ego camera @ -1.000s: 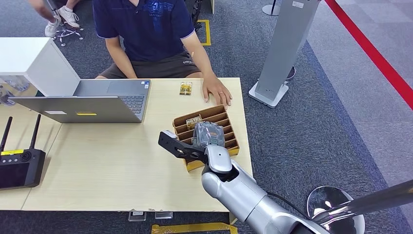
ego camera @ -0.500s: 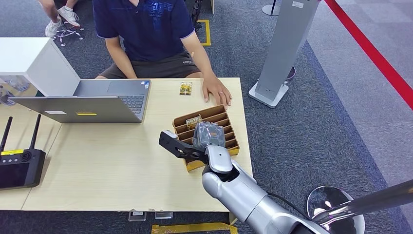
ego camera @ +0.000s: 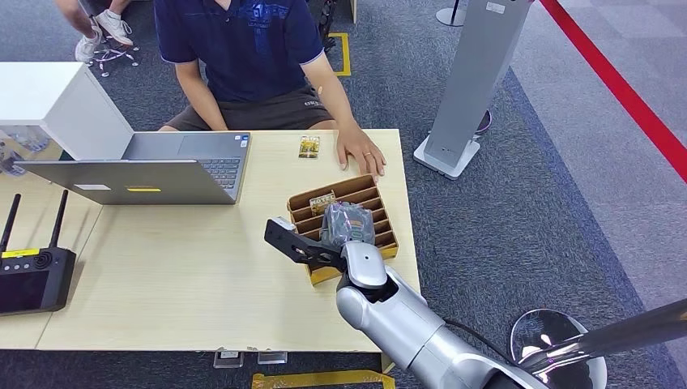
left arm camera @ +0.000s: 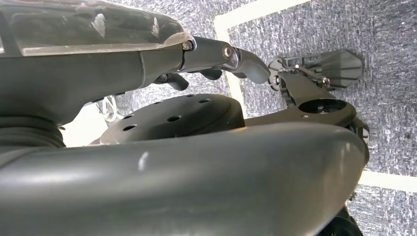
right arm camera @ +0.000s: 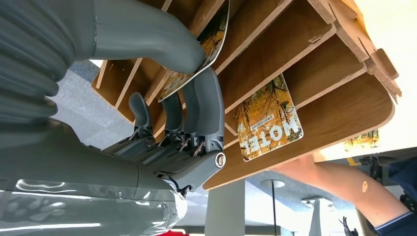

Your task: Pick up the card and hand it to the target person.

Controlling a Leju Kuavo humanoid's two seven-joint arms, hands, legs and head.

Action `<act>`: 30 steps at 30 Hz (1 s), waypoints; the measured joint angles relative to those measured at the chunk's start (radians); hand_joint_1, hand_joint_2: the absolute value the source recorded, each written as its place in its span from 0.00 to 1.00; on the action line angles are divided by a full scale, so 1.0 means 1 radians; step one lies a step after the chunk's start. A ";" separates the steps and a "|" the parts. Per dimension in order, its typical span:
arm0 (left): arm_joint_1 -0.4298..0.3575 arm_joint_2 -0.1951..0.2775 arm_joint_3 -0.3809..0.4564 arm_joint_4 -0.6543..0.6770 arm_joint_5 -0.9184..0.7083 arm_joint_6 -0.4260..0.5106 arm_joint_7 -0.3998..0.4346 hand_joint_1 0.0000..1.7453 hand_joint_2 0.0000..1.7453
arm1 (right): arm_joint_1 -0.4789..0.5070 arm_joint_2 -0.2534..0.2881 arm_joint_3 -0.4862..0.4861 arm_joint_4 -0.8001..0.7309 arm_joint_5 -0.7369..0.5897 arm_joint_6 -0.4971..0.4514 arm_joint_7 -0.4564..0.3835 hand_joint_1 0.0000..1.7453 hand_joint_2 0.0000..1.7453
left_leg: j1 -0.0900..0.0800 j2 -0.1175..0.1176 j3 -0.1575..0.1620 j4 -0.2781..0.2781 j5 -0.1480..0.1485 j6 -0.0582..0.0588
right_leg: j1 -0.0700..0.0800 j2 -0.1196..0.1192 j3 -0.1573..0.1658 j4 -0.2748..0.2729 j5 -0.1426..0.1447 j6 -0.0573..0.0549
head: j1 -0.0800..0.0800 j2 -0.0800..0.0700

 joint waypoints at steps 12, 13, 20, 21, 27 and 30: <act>0.000 0.001 0.000 0.000 0.000 -0.002 0.000 0.00 0.00 | 0.000 -0.014 -0.021 -0.046 0.018 0.000 0.010 0.72 1.00 | 0.000 0.000 0.000 0.000 0.000 0.000 | 0.000 0.000 0.000 0.000 0.000 0.000 | 0.000 0.000; 0.000 0.002 0.000 0.000 0.000 -0.002 0.000 0.00 0.00 | 0.000 -0.018 -0.024 -0.063 0.021 0.002 0.015 0.72 1.00 | 0.000 0.000 0.000 0.000 0.000 0.000 | 0.000 0.000 0.000 0.000 0.000 0.000 | 0.000 0.000; 0.001 0.004 0.000 0.000 0.003 -0.001 0.000 0.00 0.00 | 0.000 -0.052 -0.047 -0.205 0.035 0.012 0.038 0.72 1.00 | 0.000 0.000 0.000 0.000 0.000 0.000 | 0.000 0.000 0.000 0.000 0.000 0.000 | 0.000 0.000; 0.002 0.004 0.000 0.000 0.004 -0.001 -0.001 0.00 0.00 | 0.000 -0.058 -0.050 -0.226 0.037 0.012 0.040 0.72 1.00 | 0.000 0.000 0.000 0.000 0.000 0.000 | 0.000 0.000 0.000 0.000 0.000 0.000 | 0.000 0.000; 0.003 0.004 0.000 0.001 0.006 -0.001 -0.008 0.00 0.00 | 0.001 -0.089 -0.071 -0.349 0.047 0.012 0.046 0.72 1.00 | 0.000 0.000 0.000 0.000 0.000 0.000 | 0.000 0.000 0.000 0.000 0.000 0.000 | 0.000 0.000; 0.003 0.004 0.000 0.001 0.006 -0.002 -0.010 0.00 0.00 | 0.002 -0.099 -0.076 -0.392 0.058 0.002 0.042 0.72 1.00 | 0.000 0.000 0.000 0.000 0.000 0.000 | 0.000 0.000 0.000 0.000 0.000 0.000 | 0.000 0.000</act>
